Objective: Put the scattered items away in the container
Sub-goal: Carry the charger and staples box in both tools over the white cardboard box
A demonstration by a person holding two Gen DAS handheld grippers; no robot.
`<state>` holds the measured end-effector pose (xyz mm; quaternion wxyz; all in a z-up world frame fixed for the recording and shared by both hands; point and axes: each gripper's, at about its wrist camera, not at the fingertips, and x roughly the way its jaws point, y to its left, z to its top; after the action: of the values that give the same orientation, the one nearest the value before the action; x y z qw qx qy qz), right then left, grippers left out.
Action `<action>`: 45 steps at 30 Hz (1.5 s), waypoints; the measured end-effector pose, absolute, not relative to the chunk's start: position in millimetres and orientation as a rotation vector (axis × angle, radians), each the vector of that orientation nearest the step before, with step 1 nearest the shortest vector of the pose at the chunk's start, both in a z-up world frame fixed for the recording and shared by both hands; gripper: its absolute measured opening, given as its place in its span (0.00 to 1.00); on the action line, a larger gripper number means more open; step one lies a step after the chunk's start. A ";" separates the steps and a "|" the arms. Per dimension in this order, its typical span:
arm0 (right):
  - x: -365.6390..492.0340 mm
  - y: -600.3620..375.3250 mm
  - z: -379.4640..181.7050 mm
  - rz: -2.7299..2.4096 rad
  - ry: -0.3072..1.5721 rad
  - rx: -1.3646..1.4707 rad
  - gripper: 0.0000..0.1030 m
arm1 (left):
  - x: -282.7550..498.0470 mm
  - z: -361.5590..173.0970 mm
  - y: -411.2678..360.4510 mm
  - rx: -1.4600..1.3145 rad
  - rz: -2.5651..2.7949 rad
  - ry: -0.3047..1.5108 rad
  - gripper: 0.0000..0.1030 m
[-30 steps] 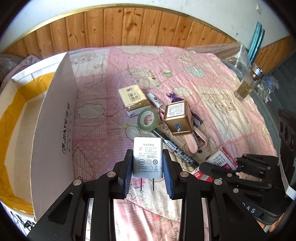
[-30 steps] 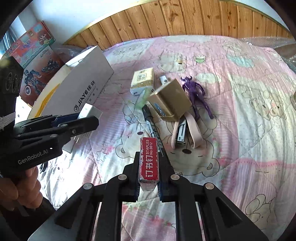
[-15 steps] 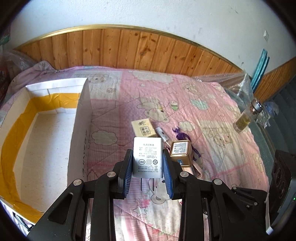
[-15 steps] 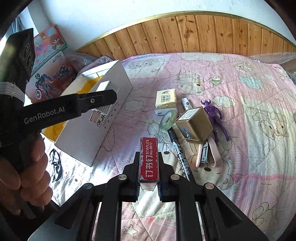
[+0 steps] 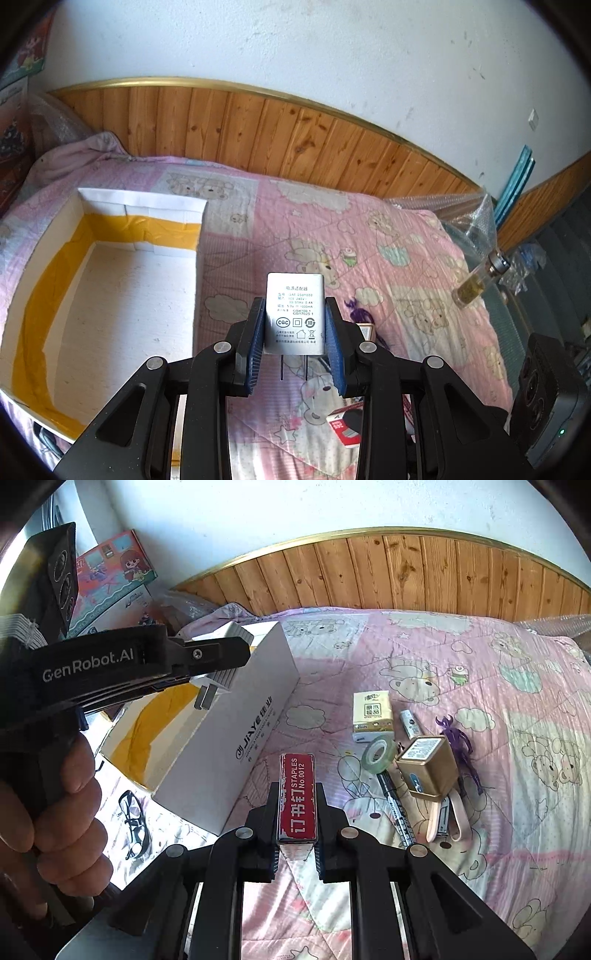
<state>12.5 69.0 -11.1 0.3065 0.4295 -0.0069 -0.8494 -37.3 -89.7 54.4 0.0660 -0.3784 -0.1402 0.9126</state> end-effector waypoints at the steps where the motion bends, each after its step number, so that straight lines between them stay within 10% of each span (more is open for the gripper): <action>1: 12.2 63.5 -6.9 -2.247 -0.008 1.128 0.15 | -38.8 56.7 -95.4 -1.133 2.761 -0.440 0.30; 45: -55.8 -111.2 36.7 -2.120 0.191 1.097 0.15 | -80.0 26.9 -247.3 -1.174 2.864 -0.866 0.30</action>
<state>-55.8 -111.2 36.7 0.3650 0.4267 0.0741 -0.8242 -80.0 -247.3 26.9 -0.0361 -0.3650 -0.2693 0.8905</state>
